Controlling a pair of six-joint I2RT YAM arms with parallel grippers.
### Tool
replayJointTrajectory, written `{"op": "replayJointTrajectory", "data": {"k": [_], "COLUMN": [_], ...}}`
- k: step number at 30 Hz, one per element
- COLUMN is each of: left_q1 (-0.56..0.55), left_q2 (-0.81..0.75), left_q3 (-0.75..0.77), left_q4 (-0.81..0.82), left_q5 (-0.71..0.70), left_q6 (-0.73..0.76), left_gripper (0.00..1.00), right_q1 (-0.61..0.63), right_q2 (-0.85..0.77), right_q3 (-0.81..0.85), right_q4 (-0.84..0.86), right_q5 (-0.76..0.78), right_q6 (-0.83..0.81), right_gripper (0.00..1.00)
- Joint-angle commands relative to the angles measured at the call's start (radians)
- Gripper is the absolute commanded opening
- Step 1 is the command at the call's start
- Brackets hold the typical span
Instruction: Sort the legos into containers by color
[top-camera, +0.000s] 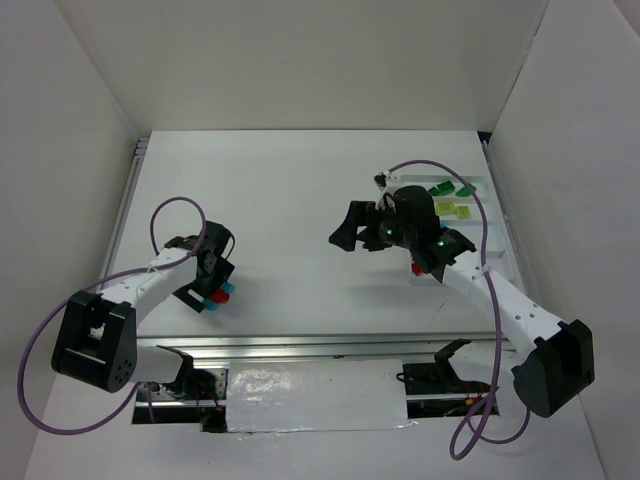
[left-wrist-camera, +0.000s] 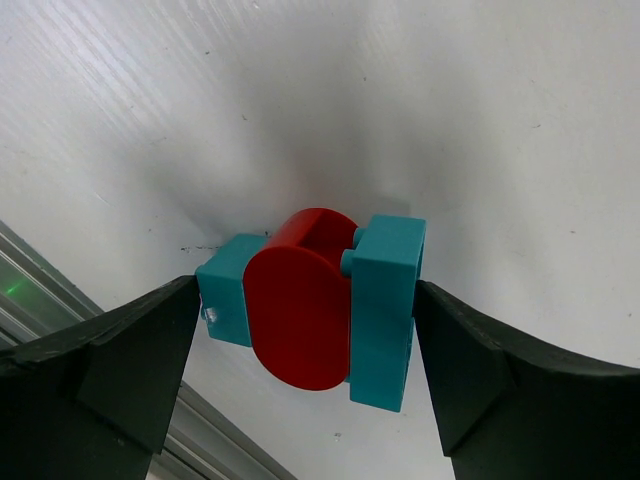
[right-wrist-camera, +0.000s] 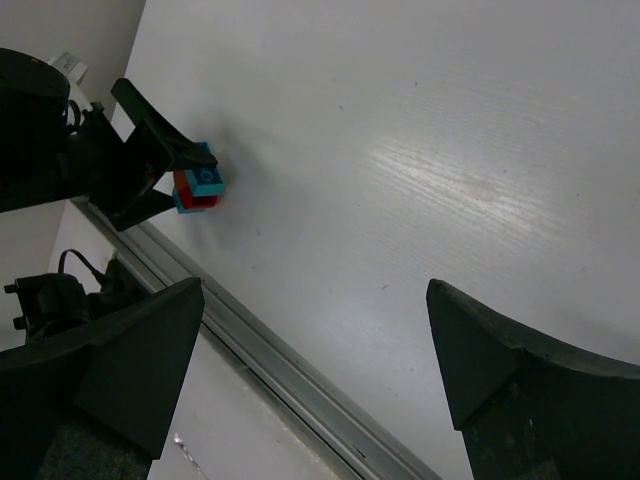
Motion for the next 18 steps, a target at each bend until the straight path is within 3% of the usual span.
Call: {"op": "replayJointTrajectory", "data": {"k": [1, 3, 7, 12, 18], "left_q1": [-0.003, -0.003, -0.006, -0.017, -0.019], "left_q2": [0.04, 0.04, 0.028, -0.029, -0.072], "left_q3": [-0.049, -0.049, -0.02, 0.046, 0.032], "left_q4": [0.072, 0.086, 0.08, 0.005, 0.026], "left_q5": [0.029, 0.043, 0.055, 0.016, 0.022], "left_q6": [0.006, 0.017, 0.051, 0.069, 0.101], "left_gripper": [0.97, 0.94, 0.99, 0.99, 1.0], "right_q1": [0.007, 0.007, 0.009, 0.009, 0.009], "right_q2": [0.007, 0.009, 0.016, 0.025, 0.025], "right_q3": [-0.013, -0.015, -0.016, -0.013, -0.016], "right_q4": [0.061, 0.063, 0.066, 0.07, 0.074], "right_q5": [-0.018, -0.018, -0.027, -0.036, -0.041], "right_q6": [-0.013, -0.011, -0.013, -0.011, -0.01], "right_gripper": [1.0, 1.0, 1.0, 1.0, 1.0]}}
